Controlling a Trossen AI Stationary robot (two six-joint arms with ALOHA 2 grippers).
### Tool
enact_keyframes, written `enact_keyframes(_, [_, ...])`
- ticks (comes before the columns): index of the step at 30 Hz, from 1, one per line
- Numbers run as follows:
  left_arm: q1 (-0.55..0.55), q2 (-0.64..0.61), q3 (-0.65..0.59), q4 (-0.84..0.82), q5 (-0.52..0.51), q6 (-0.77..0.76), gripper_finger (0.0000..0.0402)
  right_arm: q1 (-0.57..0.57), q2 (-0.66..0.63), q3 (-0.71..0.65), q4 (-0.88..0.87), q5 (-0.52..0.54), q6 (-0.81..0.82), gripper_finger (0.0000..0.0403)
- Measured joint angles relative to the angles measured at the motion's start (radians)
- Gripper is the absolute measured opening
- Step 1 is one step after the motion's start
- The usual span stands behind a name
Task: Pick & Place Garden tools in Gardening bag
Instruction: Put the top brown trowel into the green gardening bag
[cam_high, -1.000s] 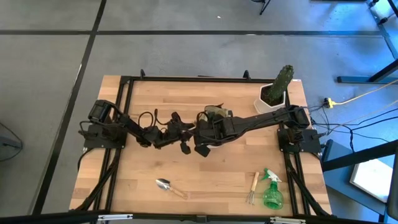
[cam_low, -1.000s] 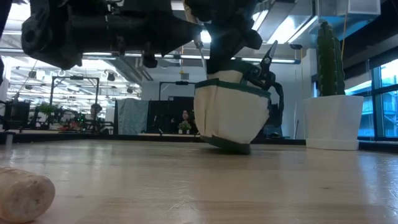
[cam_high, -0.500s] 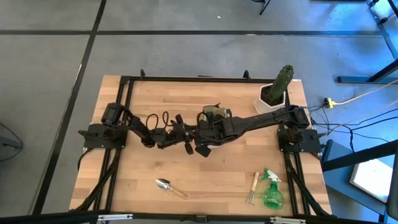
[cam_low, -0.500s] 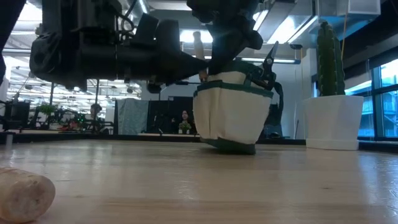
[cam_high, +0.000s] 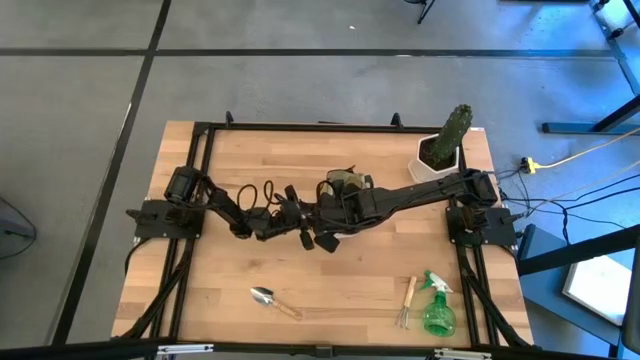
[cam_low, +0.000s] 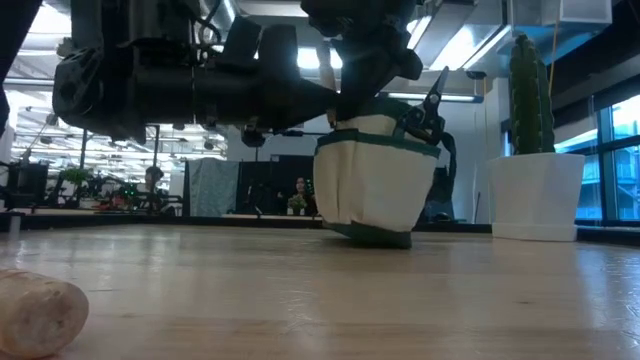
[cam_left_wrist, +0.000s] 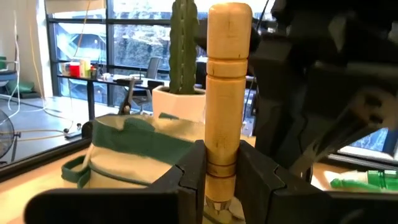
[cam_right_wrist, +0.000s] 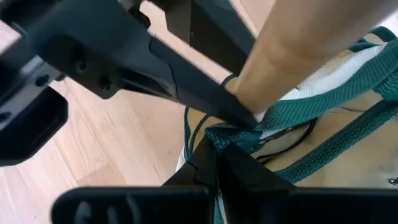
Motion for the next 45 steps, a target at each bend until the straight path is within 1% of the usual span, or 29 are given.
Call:
enact_keyframes(6, [0.001, 0.039, 0.005, 0.003, 0.003, -0.024, 0.0056, 0.0, 0.0, -0.001, -0.013, 0.01, 0.009, 0.0006])
enact_keyframes(9, [0.002, 0.04, 0.005, 0.005, 0.003, -0.028, 0.0056, 0.0, 0.0, -0.001, -0.021, 0.027, 0.019, 0.0006])
enact_keyframes(26, [0.002, 0.04, 0.023, 0.002, -0.002, -0.042, 0.0056, 0.0, 0.0, -0.001, -0.04, 0.043, 0.053, 0.0006])
enact_keyframes(30, [0.002, 0.056, 0.024, 0.004, -0.012, -0.045, 0.0056, 0.0, 0.0, -0.001, -0.048, 0.047, 0.061, 0.0006])
enact_keyframes(33, [0.008, 0.084, 0.037, 0.01, -0.016, -0.057, 0.0056, 0.0, 0.0, -0.001, -0.05, 0.046, 0.061, 0.0006])
enact_keyframes(40, [0.009, 0.155, 0.112, 0.005, -0.01, -0.07, 0.0056, 0.002, 0.0, -0.002, -0.069, 0.034, 0.061, 0.0006])
enact_keyframes(45, [-0.004, 0.16, 0.134, 0.002, -0.057, -0.024, 0.0056, 0.008, 0.0, -0.002, -0.068, 0.028, 0.061, 0.0006])
